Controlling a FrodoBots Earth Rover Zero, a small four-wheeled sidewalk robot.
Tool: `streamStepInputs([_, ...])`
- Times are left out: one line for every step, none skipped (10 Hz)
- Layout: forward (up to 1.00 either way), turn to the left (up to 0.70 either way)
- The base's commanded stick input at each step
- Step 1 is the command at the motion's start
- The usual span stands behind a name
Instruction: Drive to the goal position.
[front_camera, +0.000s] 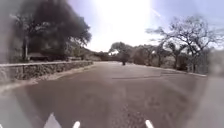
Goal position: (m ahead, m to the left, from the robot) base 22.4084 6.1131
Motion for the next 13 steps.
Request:
streamStepInputs([0.85,0.00])
streamStepInputs([0.85,0.00])
streamStepInputs([0.85,0.00])
streamStepInputs([0.85,0.00])
streamStepInputs([0.85,0.00])
streamStepInputs([0.85,0.00])
streamStepInputs([0.85,0.00])
streamStepInputs([0.85,0.00])
streamStepInputs([0.85,0.00])
streamStepInputs([0.85,0.00])
streamStepInputs([0.85,0.00])
streamStepInputs([0.85,0.00])
streamStepInputs([0.85,0.00])
